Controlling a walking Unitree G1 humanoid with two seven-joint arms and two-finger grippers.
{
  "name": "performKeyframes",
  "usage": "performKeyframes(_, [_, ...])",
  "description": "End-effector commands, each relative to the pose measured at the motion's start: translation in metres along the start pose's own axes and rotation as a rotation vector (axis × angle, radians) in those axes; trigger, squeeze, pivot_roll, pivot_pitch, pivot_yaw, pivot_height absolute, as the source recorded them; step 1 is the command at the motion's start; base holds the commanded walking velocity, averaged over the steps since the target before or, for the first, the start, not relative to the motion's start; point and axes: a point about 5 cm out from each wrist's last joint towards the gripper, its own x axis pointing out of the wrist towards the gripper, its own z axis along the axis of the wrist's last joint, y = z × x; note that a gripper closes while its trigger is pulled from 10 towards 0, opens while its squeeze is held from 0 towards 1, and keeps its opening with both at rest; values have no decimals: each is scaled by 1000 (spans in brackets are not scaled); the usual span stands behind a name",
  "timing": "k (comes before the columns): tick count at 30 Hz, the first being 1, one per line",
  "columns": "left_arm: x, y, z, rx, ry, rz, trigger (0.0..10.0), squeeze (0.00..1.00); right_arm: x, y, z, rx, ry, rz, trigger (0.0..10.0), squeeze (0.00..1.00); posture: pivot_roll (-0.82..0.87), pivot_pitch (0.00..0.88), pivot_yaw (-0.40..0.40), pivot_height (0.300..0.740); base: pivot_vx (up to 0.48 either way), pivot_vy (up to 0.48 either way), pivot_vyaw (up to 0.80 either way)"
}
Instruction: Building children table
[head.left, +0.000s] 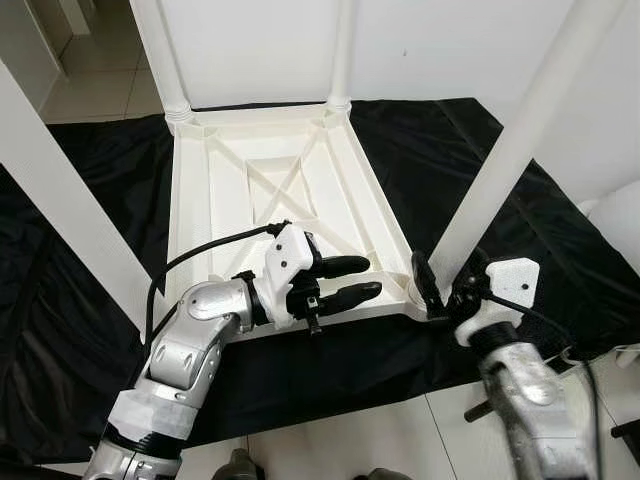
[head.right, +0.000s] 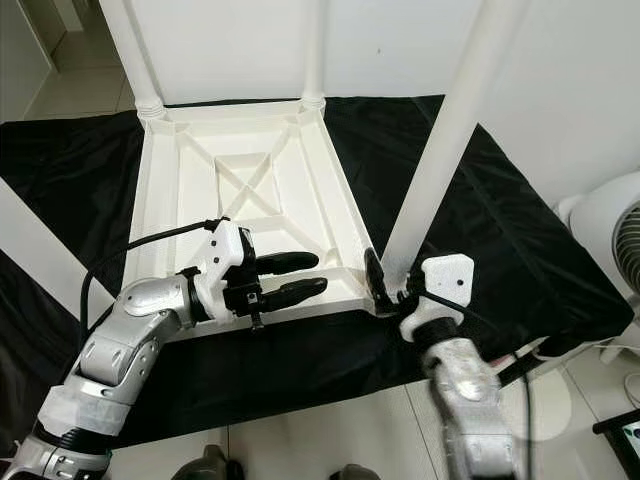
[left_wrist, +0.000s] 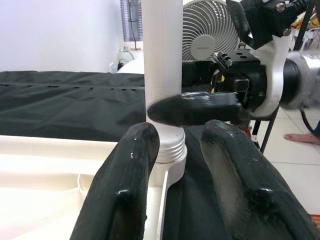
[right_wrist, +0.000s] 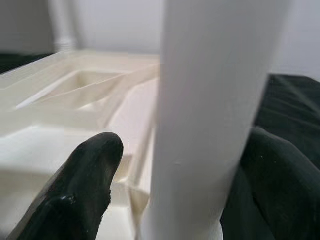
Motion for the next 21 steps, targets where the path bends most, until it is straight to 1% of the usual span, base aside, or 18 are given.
performKeyframes(1, [1, 2, -2, 11, 16, 51, 10000, 0, 1, -1, -4, 28, 18, 49, 10000, 0, -13, 19, -4, 740, 0, 0, 0])
performKeyframes(3, [2, 1, -3, 19, 16, 37, 10000, 0, 6, -3, -6, 29, 37, 121, 10000, 0, -8, 19, -6, 740, 0, 0, 0])
performKeyframes(4, [2, 1, -3, 19, 16, 37, 10000, 0, 6, -3, -6, 29, 37, 121, 10000, 0, -8, 19, -6, 740, 0, 0, 0])
performKeyframes(6, [4, 0, -2, 22, 15, 23, 10000, 0, 14, -3, -7, 5, 53, 203, 10000, 0, -7, 15, -2, 740, 0, 0, 0])
performKeyframes(7, [4, 0, -2, 22, 15, 23, 10000, 0, 14, -3, -7, 5, 53, 203, 10000, 0, -7, 15, -2, 740, 0, 0, 0])
performKeyframes(9, [6, 1, -2, 26, 13, 16, 10000, 0, 22, -8, -7, -28, 71, 255, 9882, 0, -9, 11, 1, 740, 0, 0, 0])
performKeyframes(10, [6, 1, -2, 26, 13, 16, 10000, 0, 22, -8, -7, -28, 71, 255, 9882, 0, -9, 11, 1, 740, 0, 0, 0])
performKeyframes(11, [6, 1, -2, 28, 13, 15, 10000, 0, 25, -12, -7, -52, 76, 257, 7961, 0, -10, 10, 2, 740, 0, 0, 0])
performKeyframes(12, [7, 2, -2, 31, 12, 12, 10000, 0, 30, -19, -10, -80, 91, 240, 1922, 0, -11, 7, 3, 740, 0, 0, 0])
performKeyframes(14, [7, 2, -2, 31, 12, 12, 10000, 0, 30, -19, -10, -80, 91, 240, 1922, 0, -11, 7, 3, 740, 0, 0, 0])
performKeyframes(15, [8, 1, -1, 32, 11, 11, 10000, 0, 30, -21, -11, -78, 96, 245, 471, 0, -9, 9, 1, 740, 0, 0, 0])
performKeyframes(16, [8, 1, -1, 32, 11, 11, 10000, 0, 30, -21, -11, -78, 96, 245, 471, 0, -9, 9, 1, 740, 0, 0, 0])
performKeyframes(17, [8, 1, -2, 33, 10, 10, 10000, 0, 30, -22, -12, -74, 103, 251, 0, 0, -7, 8, -3, 740, 0, 0, 0])
performKeyframes(21, [9, 1, -2, 35, 9, 10, 10000, 0, 28, -19, -16, -35, 114, 285, 0, 0, -5, 9, -6, 740, 0, 0, 0])
